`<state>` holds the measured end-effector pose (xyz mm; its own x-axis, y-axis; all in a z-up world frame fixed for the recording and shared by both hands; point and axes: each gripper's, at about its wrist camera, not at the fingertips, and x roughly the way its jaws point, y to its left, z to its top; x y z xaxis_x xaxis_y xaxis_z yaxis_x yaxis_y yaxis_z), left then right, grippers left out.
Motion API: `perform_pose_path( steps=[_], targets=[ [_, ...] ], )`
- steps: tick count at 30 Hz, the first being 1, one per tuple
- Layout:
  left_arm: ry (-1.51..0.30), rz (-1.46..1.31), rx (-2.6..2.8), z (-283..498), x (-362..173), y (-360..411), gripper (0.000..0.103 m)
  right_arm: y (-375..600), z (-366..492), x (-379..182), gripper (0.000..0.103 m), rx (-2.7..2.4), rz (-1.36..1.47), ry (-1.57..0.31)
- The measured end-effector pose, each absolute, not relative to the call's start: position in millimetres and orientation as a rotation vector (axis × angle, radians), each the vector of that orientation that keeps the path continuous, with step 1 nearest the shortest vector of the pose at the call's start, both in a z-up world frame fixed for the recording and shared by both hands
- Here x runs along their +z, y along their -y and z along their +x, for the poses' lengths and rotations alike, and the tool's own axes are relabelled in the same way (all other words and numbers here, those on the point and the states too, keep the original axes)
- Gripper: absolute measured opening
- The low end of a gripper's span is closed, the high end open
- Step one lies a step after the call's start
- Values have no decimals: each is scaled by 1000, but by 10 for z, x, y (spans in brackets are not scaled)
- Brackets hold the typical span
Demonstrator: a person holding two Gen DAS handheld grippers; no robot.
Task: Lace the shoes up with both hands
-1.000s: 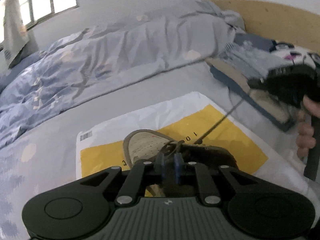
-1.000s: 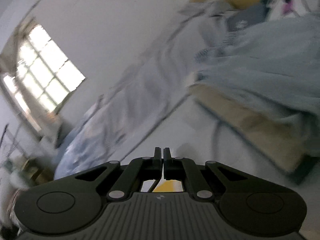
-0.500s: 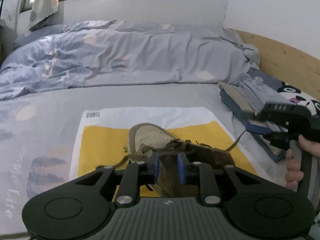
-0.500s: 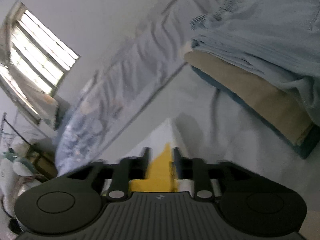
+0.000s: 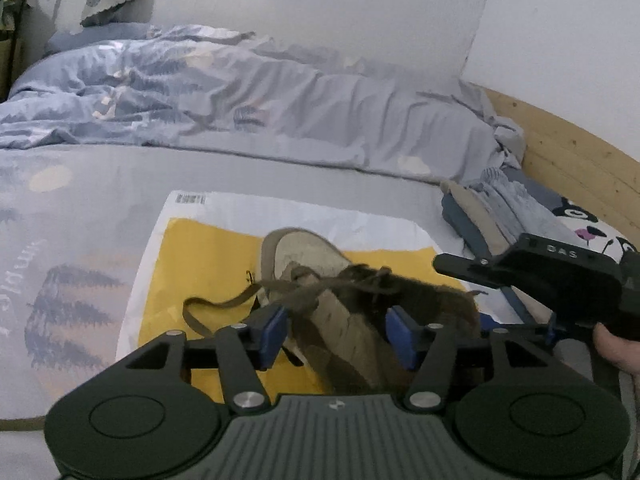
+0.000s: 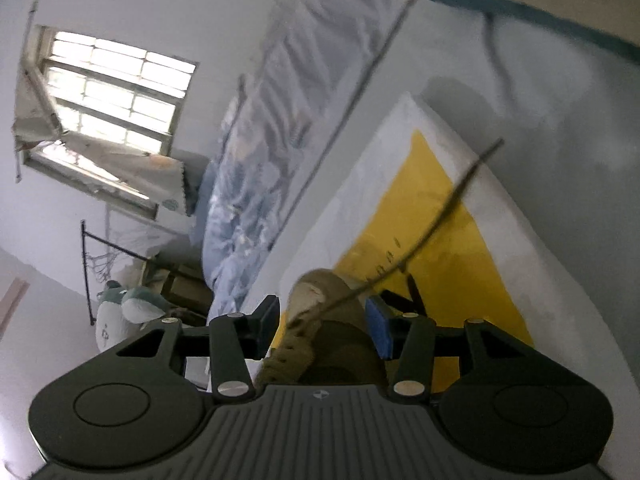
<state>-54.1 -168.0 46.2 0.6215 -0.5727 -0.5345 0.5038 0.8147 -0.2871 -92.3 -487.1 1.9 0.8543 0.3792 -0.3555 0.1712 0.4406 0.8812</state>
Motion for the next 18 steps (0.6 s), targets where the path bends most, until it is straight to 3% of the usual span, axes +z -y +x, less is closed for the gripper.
perform_pose_path(
  steps=[2,6,11,13,16,18],
  targets=[
    [-663,-118,-628,-517,413,1682,65,4855,-856,-17,50,115,1129,-565],
    [-684,-113,-658,-475,332,1711,67,4813,-761,-45,50,100,1132,-554],
    [-691,-121,-699,-495,282,1746,78,4717,-723,14,45,116,1078,-528],
    [-703,-130,-709,-494,268,1764,78,4699,-740,13,36,111,1063,-529],
    [-728,-161,-725,-470,232,1764,90,4694,-760,14,18,97,1040,-535],
    [-729,-180,-740,-465,228,1752,93,4682,-779,46,7,90,1009,-520]
  ],
)
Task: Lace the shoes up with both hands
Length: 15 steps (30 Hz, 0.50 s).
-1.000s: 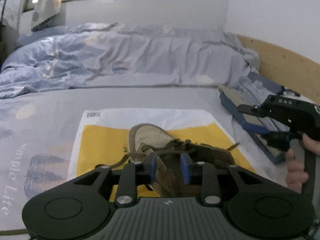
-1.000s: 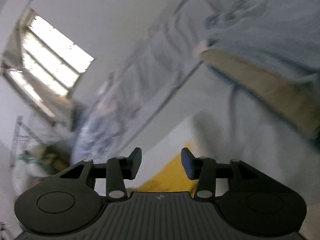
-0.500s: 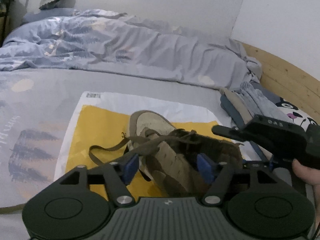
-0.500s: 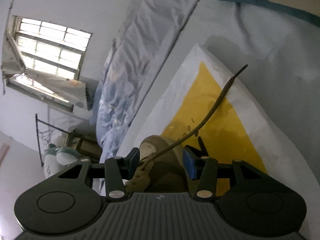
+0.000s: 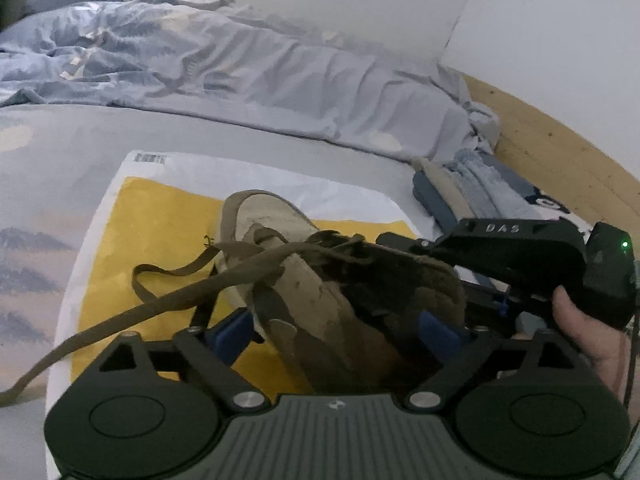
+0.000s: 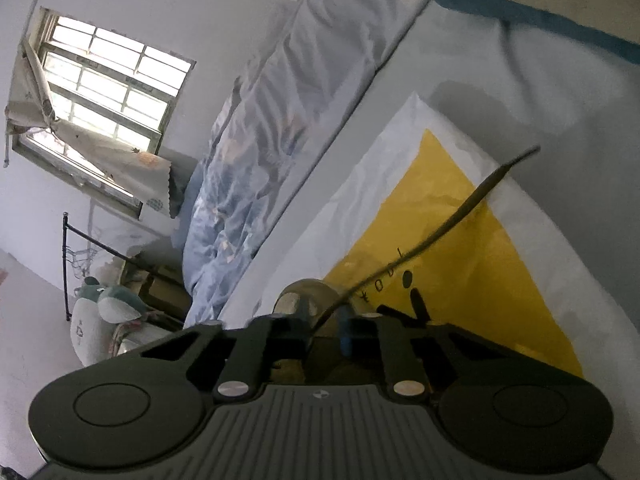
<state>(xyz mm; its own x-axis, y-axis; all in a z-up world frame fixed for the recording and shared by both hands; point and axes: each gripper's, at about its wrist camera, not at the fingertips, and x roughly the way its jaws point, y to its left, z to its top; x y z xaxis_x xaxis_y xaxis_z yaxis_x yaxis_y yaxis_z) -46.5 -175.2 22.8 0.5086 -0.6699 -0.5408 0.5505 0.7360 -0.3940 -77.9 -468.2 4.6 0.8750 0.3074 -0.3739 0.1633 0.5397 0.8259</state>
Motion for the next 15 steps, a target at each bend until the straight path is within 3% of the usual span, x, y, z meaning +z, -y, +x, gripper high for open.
perform_pose_path(
  steps=[2,15],
  targets=[
    [-735,-197,-752,-456,219,1743,94,4657,-792,94,2,84,965,-500],
    [-815,-292,-657,-333,95,1667,94,4571,-924,402,1,35,726,-401]
  ],
)
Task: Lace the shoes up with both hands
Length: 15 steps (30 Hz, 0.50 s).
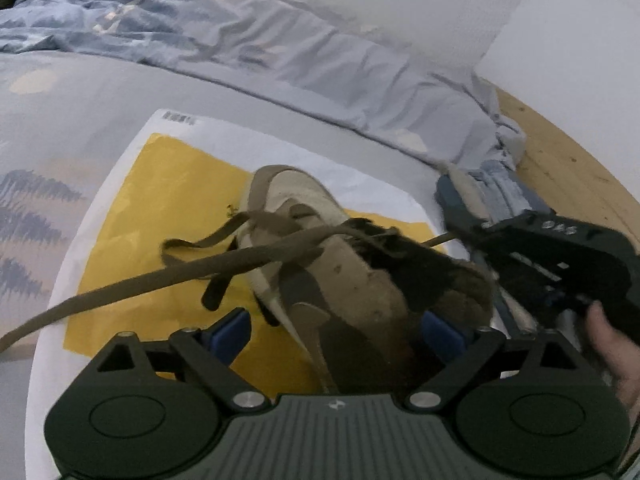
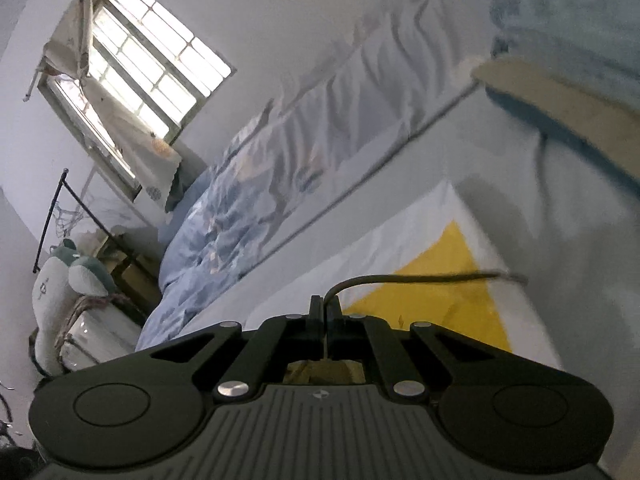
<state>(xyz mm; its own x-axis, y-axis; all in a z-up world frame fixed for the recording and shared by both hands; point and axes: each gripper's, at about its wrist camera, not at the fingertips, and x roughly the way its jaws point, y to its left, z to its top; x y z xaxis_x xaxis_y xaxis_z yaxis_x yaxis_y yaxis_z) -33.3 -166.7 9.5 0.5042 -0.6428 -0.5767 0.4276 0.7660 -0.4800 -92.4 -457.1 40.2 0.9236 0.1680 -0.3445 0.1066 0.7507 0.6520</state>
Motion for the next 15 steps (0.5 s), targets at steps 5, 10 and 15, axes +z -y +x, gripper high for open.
perform_pose_path(
  steps=[5,10,15],
  targets=[
    [-828,-301,-618,-301,56,1654,95,4729,-988,509,1,-16,708,-347],
    [-817,-293,-598,-317,45,1664,96,4984,-1076,581,1,-97,707,-296],
    [-826,-307,-594,-307,36,1664,97,5300,-1225,618,1,-205,707,-251]
  ],
)
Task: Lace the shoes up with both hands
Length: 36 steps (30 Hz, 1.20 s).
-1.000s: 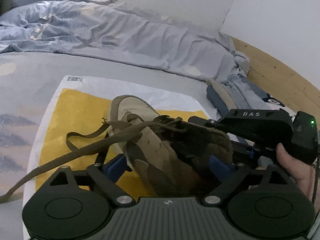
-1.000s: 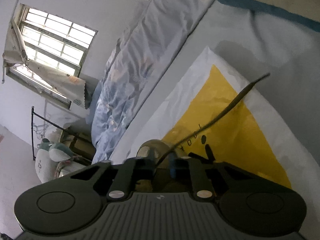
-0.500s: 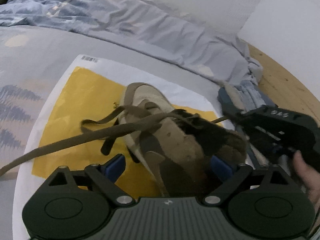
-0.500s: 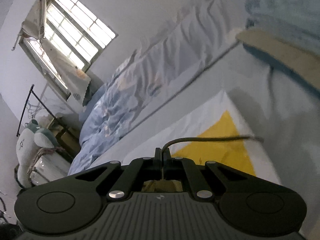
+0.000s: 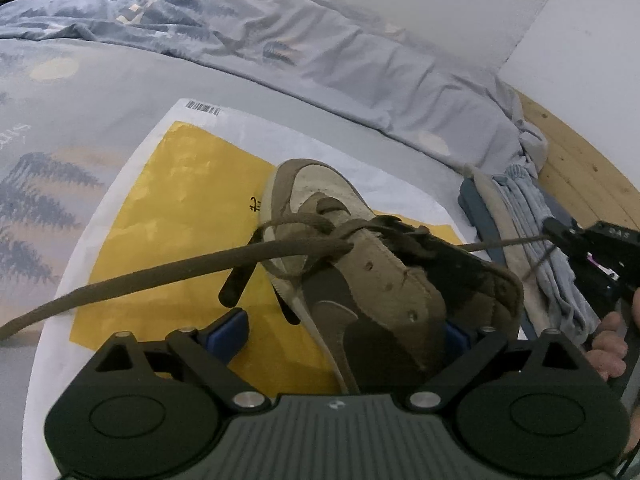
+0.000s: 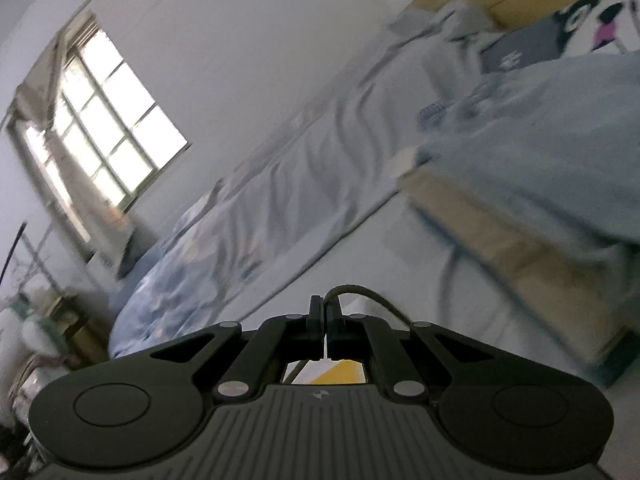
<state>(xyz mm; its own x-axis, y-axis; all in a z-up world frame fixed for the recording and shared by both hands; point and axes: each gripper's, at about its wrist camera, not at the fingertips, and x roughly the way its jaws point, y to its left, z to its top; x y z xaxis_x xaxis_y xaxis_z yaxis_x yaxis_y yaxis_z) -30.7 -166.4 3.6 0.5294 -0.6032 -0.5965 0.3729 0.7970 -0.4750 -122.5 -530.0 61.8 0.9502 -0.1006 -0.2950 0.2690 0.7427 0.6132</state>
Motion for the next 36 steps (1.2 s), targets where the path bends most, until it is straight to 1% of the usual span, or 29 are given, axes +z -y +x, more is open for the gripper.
perform_pose_path(
  steps=[11,21,31,35,36],
  targets=[
    [-818,-300,-577,-309,28,1707,99,5711,-1428,707,1,-343,686,-183],
    [-809,-295,-553,-295,20,1749,99,6072,-1648,757,1,-481,661,-163],
    [-809,-301,-548,-268,15,1783,99,6307,-1788,688,2,-585,699,-219],
    [-814,-350,-547,-243,12,1729,99,6368,-1868,670,6,-657,717,-232],
    [-816,-371,-547,-229,10,1704,99,6382,-1887,666,13,-676,720,-236]
  ],
)
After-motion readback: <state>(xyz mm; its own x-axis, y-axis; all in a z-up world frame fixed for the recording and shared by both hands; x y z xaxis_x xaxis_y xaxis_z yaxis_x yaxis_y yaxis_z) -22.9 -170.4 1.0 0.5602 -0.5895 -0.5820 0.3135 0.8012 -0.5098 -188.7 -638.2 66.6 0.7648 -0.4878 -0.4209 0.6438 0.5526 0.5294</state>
